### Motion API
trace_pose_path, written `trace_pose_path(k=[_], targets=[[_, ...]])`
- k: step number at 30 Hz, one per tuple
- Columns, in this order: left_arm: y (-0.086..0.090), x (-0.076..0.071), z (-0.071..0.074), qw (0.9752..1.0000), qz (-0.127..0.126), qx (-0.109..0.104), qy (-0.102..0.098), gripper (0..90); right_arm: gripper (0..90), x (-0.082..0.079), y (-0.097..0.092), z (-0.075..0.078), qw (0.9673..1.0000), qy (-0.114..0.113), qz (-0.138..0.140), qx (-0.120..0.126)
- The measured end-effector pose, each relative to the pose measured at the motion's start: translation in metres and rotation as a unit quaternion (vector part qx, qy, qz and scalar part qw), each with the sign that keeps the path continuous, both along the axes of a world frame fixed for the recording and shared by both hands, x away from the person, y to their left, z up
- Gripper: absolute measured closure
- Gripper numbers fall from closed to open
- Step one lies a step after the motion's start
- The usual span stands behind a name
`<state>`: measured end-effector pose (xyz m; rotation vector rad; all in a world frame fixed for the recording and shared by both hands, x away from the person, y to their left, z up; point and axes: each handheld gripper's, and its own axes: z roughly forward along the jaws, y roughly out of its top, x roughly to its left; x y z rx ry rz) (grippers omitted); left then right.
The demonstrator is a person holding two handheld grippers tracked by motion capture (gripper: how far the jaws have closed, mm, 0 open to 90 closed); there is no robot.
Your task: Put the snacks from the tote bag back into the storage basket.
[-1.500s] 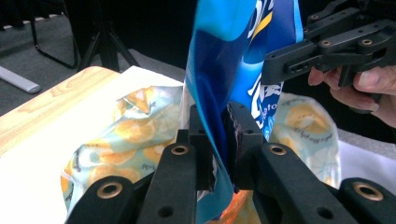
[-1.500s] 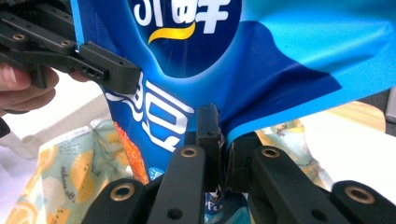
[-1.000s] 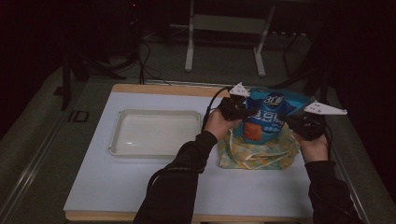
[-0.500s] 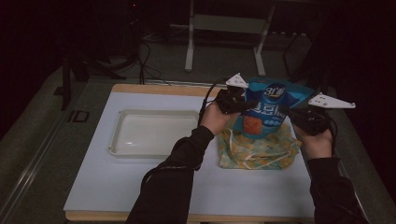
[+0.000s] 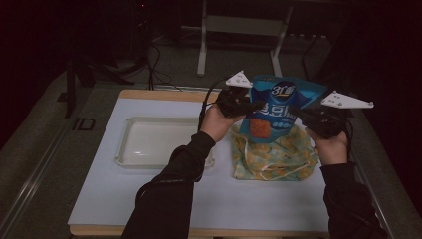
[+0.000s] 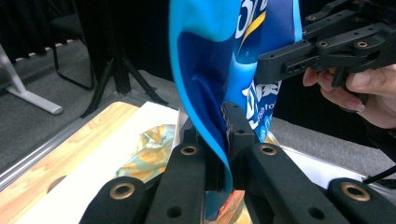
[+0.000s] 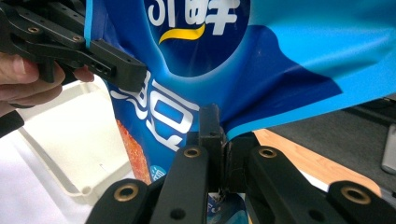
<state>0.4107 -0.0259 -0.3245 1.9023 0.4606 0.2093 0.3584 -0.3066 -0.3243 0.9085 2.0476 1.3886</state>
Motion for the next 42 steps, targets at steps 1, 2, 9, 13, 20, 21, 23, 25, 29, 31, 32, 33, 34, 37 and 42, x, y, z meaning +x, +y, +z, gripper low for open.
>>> trace_pose_path(k=[1, 2, 9, 13, 20, 21, 23, 25, 29, 31, 32, 33, 34, 37, 42], targets=[[0.003, 0.0, 0.0, 1.0, 0.001, -0.001, 0.0, 88.5, 88.7, 0.001, 0.006, 0.002, 1.0, -0.001, 0.004, -0.004], [0.006, -0.001, 0.0, 1.0, 0.002, -0.002, 0.0, 88.5, 88.7, 0.001, 0.009, 0.003, 1.0, -0.001, 0.006, -0.006], [0.03, -0.004, 0.002, 0.9999, 0.014, -0.002, 0.0, 88.5, 88.7, 0.004, 0.032, 0.006, 0.9997, -0.003, 0.018, -0.014], [0.045, -0.007, 0.003, 0.9998, 0.019, 0.002, -0.002, 88.5, 88.8, 0.005, 0.046, 0.007, 0.9994, -0.003, 0.029, -0.018], [0.074, -0.014, 0.007, 0.9995, 0.032, 0.001, -0.001, 88.5, 88.8, 0.007, 0.073, 0.01, 0.9987, -0.006, 0.047, -0.02], [0.078, -0.015, 0.007, 0.9994, 0.033, 0.002, -0.003, 88.6, 88.8, 0.007, 0.077, 0.011, 0.9985, -0.008, 0.049, -0.022], [0.086, -0.018, 0.008, 0.9993, 0.038, 0.001, -0.003, 88.5, 88.8, 0.007, 0.085, 0.012, 0.9982, -0.008, 0.054, -0.023], [0.095, -0.02, 0.009, 0.9991, 0.041, -0.001, -0.004, 88.5, 88.8, 0.007, 0.093, 0.013, 0.9979, -0.01, 0.059, -0.025], [0.108, -0.023, 0.009, 0.9989, 0.047, -0.001, -0.004, 88.5, 88.8, 0.007, 0.106, 0.014, 0.9973, -0.011, 0.067, -0.027], [0.121, -0.026, 0.008, 0.9986, 0.053, -0.002, -0.003, 88.6, 88.8, 0.008, 0.119, 0.014, 0.9967, -0.012, 0.075, -0.03], [0.126, -0.027, 0.008, 0.9985, 0.054, -0.002, -0.004, 88.6, 88.9, 0.008, 0.123, 0.014, 0.9964, -0.011, 0.078, -0.03], [0.13, -0.028, 0.007, 0.9984, 0.057, -0.001, -0.004, 88.5, 88.9, 0.008, 0.127, 0.013, 0.9963, -0.01, 0.08, -0.029], [0.134, -0.03, 0.007, 0.9983, 0.058, -0.001, -0.006, 88.5, 88.9, 0.009, 0.131, 0.013, 0.9961, -0.01, 0.084, -0.028], [0.148, -0.033, 0.005, 0.9979, 0.065, 0.002, -0.003, 88.6, 88.9, 0.009, 0.144, 0.011, 0.9953, -0.009, 0.092, -0.029], [0.172, -0.038, 0.004, 0.9972, 0.075, 0.002, 0.0, 88.6, 88.9, 0.01, 0.168, 0.009, 0.9939, -0.008, 0.106, -0.03]])
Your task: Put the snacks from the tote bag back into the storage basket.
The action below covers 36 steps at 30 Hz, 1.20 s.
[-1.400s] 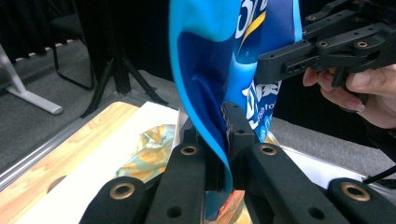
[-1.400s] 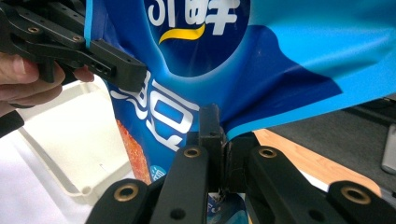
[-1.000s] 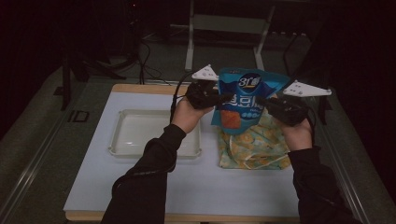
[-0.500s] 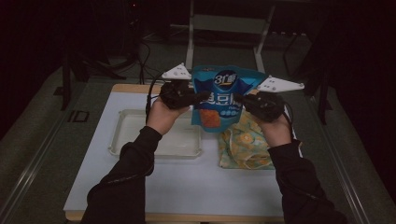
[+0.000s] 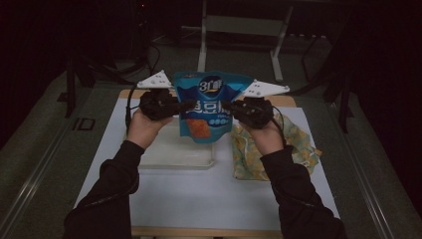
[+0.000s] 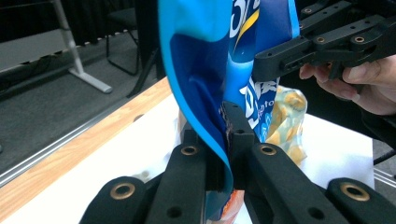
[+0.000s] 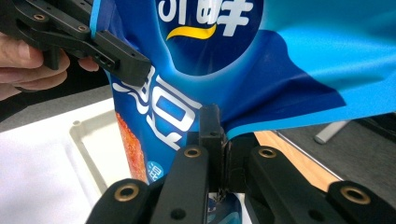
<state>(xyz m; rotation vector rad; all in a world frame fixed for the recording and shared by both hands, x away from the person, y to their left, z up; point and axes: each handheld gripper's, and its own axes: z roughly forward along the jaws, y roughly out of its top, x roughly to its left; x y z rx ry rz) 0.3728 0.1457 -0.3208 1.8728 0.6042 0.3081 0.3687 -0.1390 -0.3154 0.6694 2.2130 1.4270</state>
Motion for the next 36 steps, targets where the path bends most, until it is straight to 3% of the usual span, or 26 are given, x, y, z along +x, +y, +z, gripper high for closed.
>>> trace_pose_path(k=[12, 16, 20, 32, 33, 36], targets=[[0.053, -0.012, -0.001, 0.9998, 0.017, 0.004, 0.0, 88.6, 88.9, -0.001, 0.052, -0.002, 0.9997, 0.003, 0.025, 0.001], [0.066, -0.016, 0.0, 0.9997, 0.022, 0.012, -0.007, 88.6, 88.9, -0.002, 0.066, -0.004, 0.9995, 0.002, 0.03, 0.009], [0.076, -0.015, -0.005, 0.9997, 0.023, 0.006, -0.004, 88.6, 89.1, -0.003, 0.077, -0.007, 0.9995, 0.001, 0.029, 0.014], [0.087, -0.004, -0.044, 0.9997, 0.019, 0.005, 0.014, 88.6, 89.1, 0.006, 0.09, -0.04, 0.9994, 0.023, 0.023, 0.007], [0.088, -0.001, -0.053, 0.9996, 0.021, 0.004, 0.019, 88.6, 89.2, 0.01, 0.092, -0.05, 0.9992, 0.033, 0.021, 0.006], [0.09, 0.001, -0.067, 0.9998, 0.017, -0.002, 0.013, 88.5, 89.2, 0.013, 0.093, -0.059, 0.9991, 0.039, 0.02, 0.004]])
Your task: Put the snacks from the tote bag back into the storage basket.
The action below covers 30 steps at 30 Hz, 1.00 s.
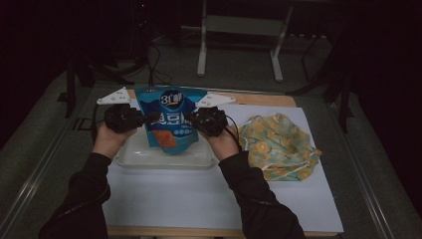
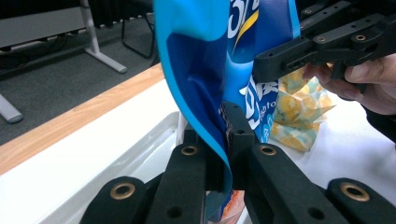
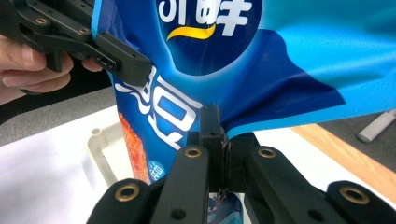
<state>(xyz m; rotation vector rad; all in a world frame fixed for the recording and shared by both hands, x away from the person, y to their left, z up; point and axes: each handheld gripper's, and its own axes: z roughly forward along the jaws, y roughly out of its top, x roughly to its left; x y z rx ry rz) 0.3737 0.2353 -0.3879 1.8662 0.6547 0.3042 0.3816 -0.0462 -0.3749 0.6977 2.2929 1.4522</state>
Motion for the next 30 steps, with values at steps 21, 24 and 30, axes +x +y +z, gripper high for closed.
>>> trace_pose_path(k=[21, 24, 30], targets=[[0.003, 0.013, -0.046, 0.9998, -0.003, -0.003, 0.018, 87.9, 89.0, 0.012, 0.003, -0.045, 0.9996, 0.027, -0.003, -0.006], [0.004, 0.014, -0.051, 0.9998, -0.005, -0.005, 0.018, 87.8, 89.0, 0.012, 0.003, -0.048, 0.9995, 0.029, -0.004, -0.008], [0.008, 0.012, -0.055, 0.9997, -0.011, -0.016, 0.017, 87.5, 88.9, 0.01, 0.002, -0.053, 0.9996, 0.03, -0.002, -0.002]])
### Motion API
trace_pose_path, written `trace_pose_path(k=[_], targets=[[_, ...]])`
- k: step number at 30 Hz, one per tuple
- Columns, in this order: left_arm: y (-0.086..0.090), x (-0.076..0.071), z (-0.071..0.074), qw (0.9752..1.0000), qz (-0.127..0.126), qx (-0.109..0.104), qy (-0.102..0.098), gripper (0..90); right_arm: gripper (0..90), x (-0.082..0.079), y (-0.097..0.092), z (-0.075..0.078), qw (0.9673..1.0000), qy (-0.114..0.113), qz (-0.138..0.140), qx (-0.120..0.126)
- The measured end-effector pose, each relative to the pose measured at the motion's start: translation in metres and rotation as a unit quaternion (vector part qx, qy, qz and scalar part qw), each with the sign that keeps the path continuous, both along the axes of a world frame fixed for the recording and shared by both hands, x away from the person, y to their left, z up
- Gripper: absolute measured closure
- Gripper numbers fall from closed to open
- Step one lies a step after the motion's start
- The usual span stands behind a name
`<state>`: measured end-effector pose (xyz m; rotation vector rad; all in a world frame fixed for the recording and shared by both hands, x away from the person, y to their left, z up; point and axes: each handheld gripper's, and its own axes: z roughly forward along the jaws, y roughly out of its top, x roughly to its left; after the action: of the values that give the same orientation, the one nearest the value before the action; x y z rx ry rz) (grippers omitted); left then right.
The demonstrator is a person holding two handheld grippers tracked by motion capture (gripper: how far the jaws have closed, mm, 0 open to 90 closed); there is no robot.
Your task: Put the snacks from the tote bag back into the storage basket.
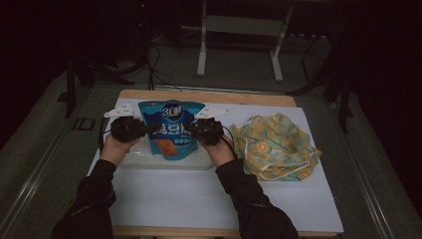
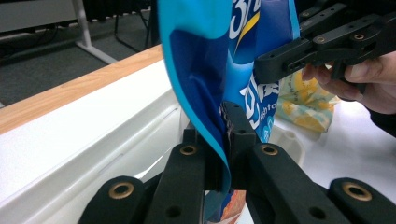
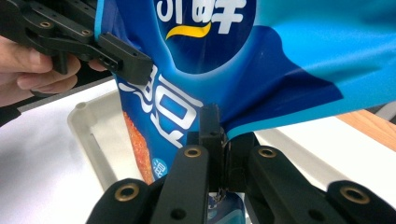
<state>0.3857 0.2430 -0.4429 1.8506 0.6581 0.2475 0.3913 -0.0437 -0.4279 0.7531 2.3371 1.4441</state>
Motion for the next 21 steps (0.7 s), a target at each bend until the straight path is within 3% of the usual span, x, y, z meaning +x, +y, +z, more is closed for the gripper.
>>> trace_pose_path(k=[11, 17, 18, 19, 21], targets=[[0.002, -0.005, 0.002, 1.0, 0.002, 0.002, 0.007, 81.9, 87.5, -0.002, 0.0, 0.001, 1.0, 0.007, 0.005, 0.005], [0.0, -0.009, 0.009, 0.9997, 0.025, 0.006, 0.004, 58.6, 76.2, -0.001, -0.004, 0.004, 0.9997, 0.011, 0.012, 0.018], [0.001, -0.01, 0.012, 0.9996, 0.026, -0.008, 0.012, 58.6, 73.6, -0.001, -0.005, 0.005, 0.9997, 0.01, 0.014, 0.017], [0.0, -0.011, 0.013, 0.9996, 0.026, -0.01, 0.009, 56.1, 64.4, -0.001, -0.006, 0.007, 0.9996, 0.008, 0.018, 0.021], [0.0, -0.012, 0.015, 0.9996, 0.024, -0.012, 0.013, 49.0, 60.0, -0.001, -0.007, 0.01, 0.9995, 0.01, 0.022, 0.022]])
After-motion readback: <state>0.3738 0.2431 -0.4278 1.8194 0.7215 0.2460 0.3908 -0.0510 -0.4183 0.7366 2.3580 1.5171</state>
